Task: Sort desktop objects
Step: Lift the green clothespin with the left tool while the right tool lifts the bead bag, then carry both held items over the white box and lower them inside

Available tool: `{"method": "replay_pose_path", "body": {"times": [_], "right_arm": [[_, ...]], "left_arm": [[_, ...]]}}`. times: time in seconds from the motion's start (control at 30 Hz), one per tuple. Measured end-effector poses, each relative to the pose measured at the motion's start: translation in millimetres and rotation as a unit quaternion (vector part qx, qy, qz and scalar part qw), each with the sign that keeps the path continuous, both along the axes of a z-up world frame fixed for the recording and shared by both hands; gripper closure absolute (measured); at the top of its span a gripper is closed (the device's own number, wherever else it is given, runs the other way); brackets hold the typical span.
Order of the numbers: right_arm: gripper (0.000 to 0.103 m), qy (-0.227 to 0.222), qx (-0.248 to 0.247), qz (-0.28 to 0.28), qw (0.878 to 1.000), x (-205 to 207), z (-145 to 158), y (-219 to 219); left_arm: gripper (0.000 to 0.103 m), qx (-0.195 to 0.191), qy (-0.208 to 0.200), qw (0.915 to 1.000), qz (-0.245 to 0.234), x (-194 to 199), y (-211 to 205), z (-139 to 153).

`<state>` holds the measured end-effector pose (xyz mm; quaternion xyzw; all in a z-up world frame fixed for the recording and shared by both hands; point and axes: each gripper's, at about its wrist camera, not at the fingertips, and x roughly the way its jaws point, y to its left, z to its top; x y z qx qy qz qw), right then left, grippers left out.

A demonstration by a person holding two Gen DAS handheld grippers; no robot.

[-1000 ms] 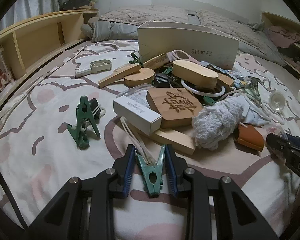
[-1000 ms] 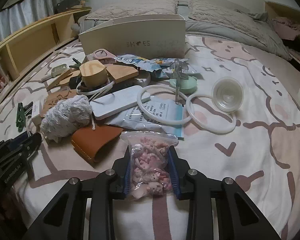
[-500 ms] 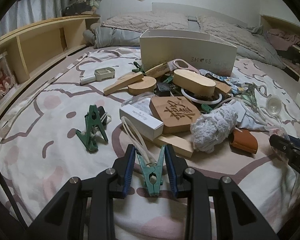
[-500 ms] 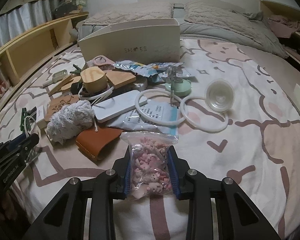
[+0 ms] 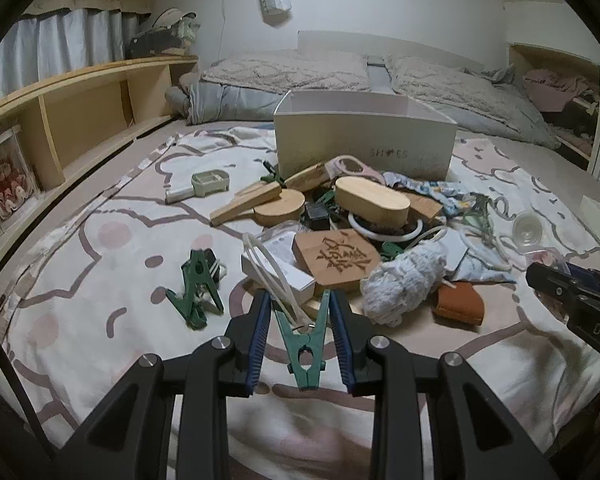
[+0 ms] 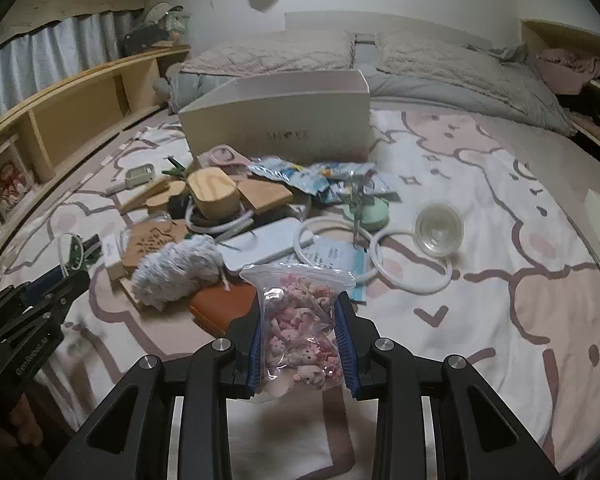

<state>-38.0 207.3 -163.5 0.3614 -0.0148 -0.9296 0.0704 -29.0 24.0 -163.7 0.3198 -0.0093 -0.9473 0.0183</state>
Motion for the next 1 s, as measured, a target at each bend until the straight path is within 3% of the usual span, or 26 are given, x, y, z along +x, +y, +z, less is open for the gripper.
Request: {"method": "replay_pose_path", "body": {"times": [0.4, 1.0], "right_arm": [[0.071, 0.040, 0.005, 0.022, 0.999, 13, 31, -12], [0.071, 0.059, -0.001, 0.033, 0.998, 8, 83, -15]], "left_arm": [[0.073, -0.006, 0.045, 0.9989, -0.015, 16, 7, 32], [0.073, 0.009, 0.077, 0.9963, -0.037, 8, 17, 94]]}}
